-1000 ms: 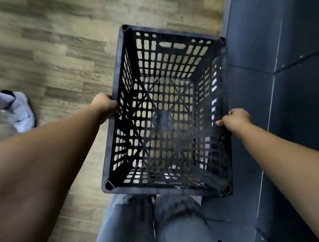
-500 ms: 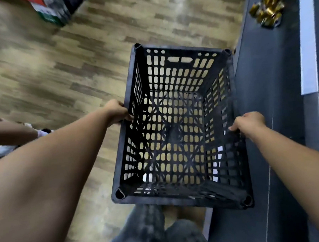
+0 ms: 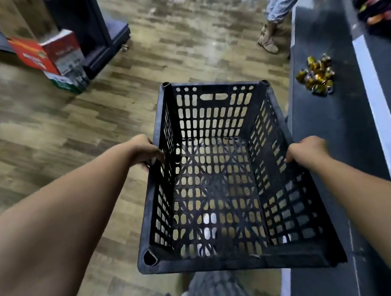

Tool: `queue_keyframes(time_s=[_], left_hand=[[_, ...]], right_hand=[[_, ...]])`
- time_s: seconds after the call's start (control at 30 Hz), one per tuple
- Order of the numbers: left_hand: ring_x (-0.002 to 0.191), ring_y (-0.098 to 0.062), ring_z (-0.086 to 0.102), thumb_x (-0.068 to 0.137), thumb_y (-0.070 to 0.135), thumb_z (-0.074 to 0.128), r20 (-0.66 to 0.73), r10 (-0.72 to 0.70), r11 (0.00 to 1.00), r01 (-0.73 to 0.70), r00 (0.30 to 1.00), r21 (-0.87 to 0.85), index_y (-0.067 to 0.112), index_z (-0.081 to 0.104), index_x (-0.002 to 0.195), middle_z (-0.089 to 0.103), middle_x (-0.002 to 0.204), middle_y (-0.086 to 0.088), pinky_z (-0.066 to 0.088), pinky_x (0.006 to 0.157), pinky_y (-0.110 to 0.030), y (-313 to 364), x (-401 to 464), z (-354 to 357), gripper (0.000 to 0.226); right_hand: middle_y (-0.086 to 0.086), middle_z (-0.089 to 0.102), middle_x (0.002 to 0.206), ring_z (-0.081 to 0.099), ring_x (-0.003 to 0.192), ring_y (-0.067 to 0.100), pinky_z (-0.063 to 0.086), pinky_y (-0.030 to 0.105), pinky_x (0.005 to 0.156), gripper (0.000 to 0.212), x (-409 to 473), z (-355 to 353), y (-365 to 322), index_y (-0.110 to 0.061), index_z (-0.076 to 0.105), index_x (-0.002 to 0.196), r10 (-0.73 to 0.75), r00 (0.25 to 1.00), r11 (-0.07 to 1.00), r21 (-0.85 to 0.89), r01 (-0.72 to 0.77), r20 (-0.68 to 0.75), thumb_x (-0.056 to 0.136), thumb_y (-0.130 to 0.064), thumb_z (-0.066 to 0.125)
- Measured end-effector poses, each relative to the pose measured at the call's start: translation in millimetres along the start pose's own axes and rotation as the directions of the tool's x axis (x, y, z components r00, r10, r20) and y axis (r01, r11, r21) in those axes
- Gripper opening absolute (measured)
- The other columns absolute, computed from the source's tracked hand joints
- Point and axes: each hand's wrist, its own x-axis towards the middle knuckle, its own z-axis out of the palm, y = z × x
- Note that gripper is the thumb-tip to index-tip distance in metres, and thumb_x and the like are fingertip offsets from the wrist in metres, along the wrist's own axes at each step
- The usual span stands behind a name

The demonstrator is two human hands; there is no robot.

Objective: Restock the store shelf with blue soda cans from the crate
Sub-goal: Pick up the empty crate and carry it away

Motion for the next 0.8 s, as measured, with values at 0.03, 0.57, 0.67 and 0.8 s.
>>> queue_keyframes(time_s=[0.03,0.57,0.67,0.8], left_hand=[[0.042,-0.02,0.052,0.076,-0.005,0.067,-0.008,-0.011,1.0,0.012,1.0,0.008,0.0,0.055,0.064,0.051,0.06,-0.013,0.038,0.029,-0.017,11,18,-10,0.018],[0.052,-0.022,0.051,0.082,0.008,0.068,-0.046,-0.1,0.991,0.104,0.994,0.083,0.001,0.058,0.075,0.053,0.069,-0.014,0.045,0.032,-0.022,173,282,-218,0.014],[0.056,-0.023,0.054,0.081,0.008,0.07,-0.018,-0.112,0.989,0.113,0.994,0.094,-0.001,0.06,0.079,0.054,0.076,-0.016,0.048,0.035,-0.024,199,352,-262,0.014],[0.06,-0.025,0.054,0.082,0.007,0.068,-0.007,-0.046,0.993,0.046,0.999,0.107,-0.004,0.06,0.083,0.053,0.078,-0.015,0.051,0.038,-0.026,257,450,-327,0.013]], right_hand=[[0.015,0.063,0.091,0.058,0.072,0.031,0.051,0.032,0.064,0.021,17,-3,-18,-0.002,0.066,0.078,-0.01,1.0,1.0,-0.009,0.01,0.002,0.065,-0.017,0.072],[0.012,0.056,0.076,0.057,0.078,0.033,0.052,0.037,0.075,0.024,276,-57,-348,-0.006,0.053,0.069,-0.192,0.973,0.981,0.015,0.192,0.127,0.063,-0.016,0.074],[0.014,0.061,0.083,0.059,0.078,0.034,0.053,0.037,0.074,0.025,327,-61,-412,-0.004,0.059,0.073,-0.193,0.971,0.98,-0.02,0.198,0.138,0.06,-0.017,0.076],[0.013,0.061,0.081,0.061,0.08,0.035,0.055,0.039,0.077,0.019,396,-88,-498,-0.007,0.06,0.067,-0.181,0.978,0.983,-0.026,0.184,0.102,0.06,-0.016,0.074]])
